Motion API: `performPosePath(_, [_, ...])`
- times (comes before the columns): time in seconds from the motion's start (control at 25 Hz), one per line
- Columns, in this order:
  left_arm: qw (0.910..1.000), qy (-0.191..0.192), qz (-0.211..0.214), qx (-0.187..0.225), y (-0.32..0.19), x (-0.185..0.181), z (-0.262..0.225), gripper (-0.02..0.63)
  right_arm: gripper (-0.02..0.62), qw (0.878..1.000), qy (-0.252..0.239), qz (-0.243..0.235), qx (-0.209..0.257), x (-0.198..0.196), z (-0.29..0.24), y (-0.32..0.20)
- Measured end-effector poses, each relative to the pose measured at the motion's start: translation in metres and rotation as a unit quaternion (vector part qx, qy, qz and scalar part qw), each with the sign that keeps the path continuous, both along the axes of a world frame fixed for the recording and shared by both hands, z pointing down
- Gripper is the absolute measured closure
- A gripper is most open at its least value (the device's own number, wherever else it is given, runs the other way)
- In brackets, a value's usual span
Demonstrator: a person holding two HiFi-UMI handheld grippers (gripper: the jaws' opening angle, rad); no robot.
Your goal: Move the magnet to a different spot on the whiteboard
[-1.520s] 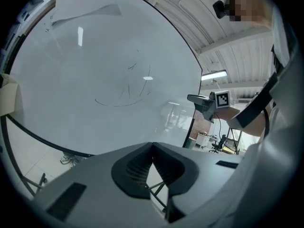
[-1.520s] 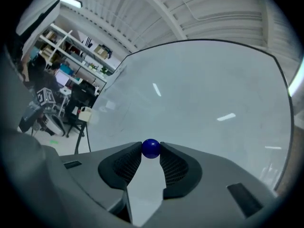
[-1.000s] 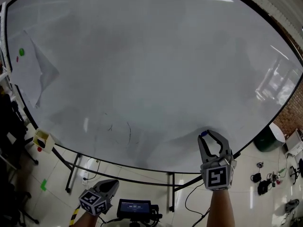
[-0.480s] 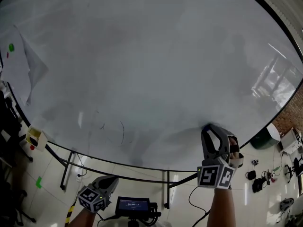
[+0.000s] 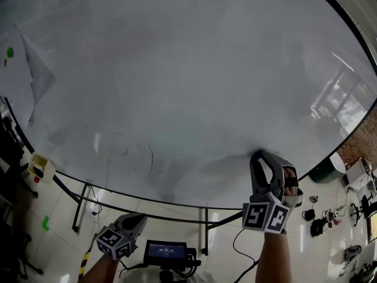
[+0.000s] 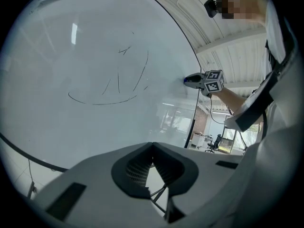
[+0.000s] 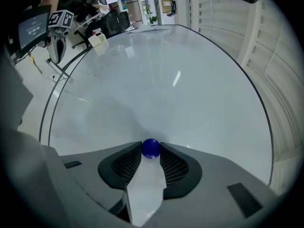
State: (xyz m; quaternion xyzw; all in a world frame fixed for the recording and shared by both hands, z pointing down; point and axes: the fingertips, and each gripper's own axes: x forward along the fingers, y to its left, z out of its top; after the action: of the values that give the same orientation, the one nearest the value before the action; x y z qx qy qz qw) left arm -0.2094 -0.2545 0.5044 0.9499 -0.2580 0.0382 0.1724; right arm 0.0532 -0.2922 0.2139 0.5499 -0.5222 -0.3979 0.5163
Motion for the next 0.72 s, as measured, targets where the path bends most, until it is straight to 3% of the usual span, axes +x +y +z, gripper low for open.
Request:
performPosePath(0.4, [0.9999,-0.007,-0.013,-0.009,0.003,-0.017,0.007,0.575,0.444,1.000,0.015,0.023,0.001,-0.002,0.001,-0.001])
performPosePath(0.72, [0.9998,-0.008,-0.019,-0.008,0.006,-0.028,0.003,0.575,0.374,0.999,0.005,0.015,0.030,-0.002,-0.008,0.000])
